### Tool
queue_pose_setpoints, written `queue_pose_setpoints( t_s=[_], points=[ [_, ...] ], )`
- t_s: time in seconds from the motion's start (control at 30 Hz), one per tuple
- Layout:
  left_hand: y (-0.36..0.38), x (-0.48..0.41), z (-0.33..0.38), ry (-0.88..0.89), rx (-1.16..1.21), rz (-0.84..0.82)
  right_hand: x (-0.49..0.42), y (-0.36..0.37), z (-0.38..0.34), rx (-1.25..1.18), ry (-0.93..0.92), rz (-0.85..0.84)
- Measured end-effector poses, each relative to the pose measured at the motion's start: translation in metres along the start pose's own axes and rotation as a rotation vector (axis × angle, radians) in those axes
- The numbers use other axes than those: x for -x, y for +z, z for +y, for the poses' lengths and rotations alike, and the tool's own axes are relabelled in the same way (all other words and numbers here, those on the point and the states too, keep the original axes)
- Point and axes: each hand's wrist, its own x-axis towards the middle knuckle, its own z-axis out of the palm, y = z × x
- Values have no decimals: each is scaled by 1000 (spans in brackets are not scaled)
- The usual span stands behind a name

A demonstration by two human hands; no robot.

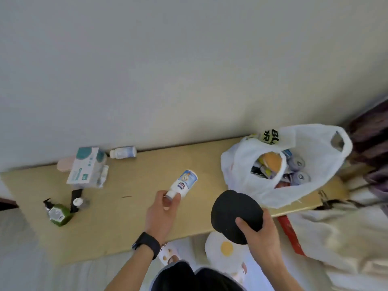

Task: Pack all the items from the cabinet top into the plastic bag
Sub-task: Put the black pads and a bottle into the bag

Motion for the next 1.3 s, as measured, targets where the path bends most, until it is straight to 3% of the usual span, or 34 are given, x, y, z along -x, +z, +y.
queue_pose_setpoints(
  t_s=[0.17,0.27,0.33,0.43,0.57,0.67,0.77,0.87,0.97,1.07,1.2,1.3],
  points=[
    [56,43,99,250,93,-10,19,-76,44,-85,17,3],
    [89,52,166,462,18,-12,27,-115,64,-112,9,-4],
    [113,49,209,604,-169,-20,29,-137,72,-130,-6,15],
    [155,42,257,810,-636,-48,29,-163,75,-145,-24,24],
    [221,32,277,936,-1219,-193,28,-189,78,-177,-67,62],
    [265,18,277,902,-1339,-278,30,-204,83,-226,-76,117],
    [297,9,278,782,-1270,-329,32,-216,90,-272,-54,190],
    [306,4,276,807,-1264,-235,29,-225,94,-304,-15,227],
    [289,-1,272,776,-1388,-177,14,-232,88,-255,-23,217],
    [257,-10,266,628,-1454,-120,-8,-231,65,-204,-97,184],
    [212,-17,267,489,-1373,-121,-44,-219,18,-196,-190,107],
    [185,-21,274,455,-1340,-82,-84,-202,-7,-205,-159,49]
  ],
)
